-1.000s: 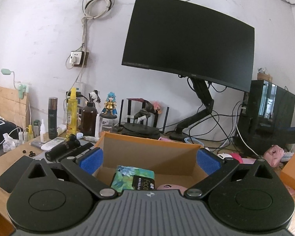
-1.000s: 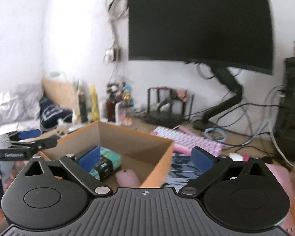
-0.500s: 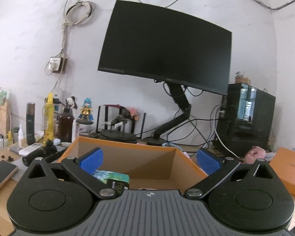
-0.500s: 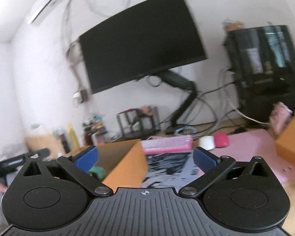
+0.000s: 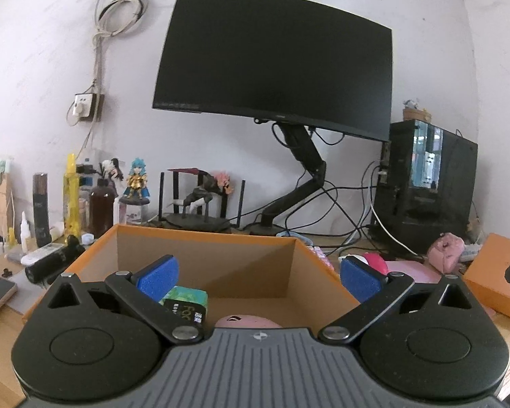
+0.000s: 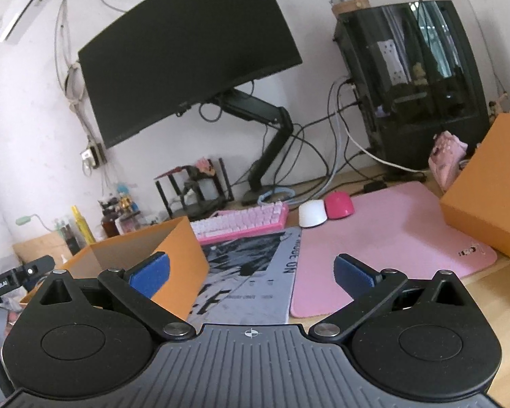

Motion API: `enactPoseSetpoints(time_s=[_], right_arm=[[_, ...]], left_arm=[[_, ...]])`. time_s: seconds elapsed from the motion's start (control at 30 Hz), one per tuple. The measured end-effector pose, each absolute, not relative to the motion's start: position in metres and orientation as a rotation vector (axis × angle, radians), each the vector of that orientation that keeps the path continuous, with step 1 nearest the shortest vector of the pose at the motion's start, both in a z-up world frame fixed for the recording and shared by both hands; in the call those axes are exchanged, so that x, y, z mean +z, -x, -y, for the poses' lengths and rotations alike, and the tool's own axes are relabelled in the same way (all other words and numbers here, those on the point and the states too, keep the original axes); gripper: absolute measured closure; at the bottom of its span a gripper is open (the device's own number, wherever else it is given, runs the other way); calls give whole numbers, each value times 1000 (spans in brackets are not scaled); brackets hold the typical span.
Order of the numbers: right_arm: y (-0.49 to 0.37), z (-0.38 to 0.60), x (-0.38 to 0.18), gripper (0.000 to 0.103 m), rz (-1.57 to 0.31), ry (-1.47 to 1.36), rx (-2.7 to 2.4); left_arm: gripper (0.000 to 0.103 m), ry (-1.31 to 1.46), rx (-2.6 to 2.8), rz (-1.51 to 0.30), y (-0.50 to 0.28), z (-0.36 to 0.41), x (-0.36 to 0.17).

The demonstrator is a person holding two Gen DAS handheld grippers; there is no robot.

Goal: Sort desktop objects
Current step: 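Withdraw both tools from the box toward the orange box, then move both tools toward the orange box on the side table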

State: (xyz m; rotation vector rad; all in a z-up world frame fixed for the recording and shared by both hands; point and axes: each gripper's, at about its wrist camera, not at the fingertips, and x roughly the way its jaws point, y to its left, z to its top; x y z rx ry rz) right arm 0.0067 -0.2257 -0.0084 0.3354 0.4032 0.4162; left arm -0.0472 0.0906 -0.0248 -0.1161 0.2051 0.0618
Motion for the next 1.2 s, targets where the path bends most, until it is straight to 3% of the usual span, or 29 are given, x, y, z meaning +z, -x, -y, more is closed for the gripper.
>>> enactPoseSetpoints(time_s=[0.5, 0.77, 1.2], right_arm=[[1, 238, -15, 0, -397, -364, 374], [24, 267, -10, 0, -355, -368, 296], [71, 362, -15, 0, -282, -418, 24]], left_arm=[[0, 45, -33, -182, 36, -56, -8], [0, 1, -206, -114, 21, -4, 7], [0, -80, -531, -172, -41, 114, 9]])
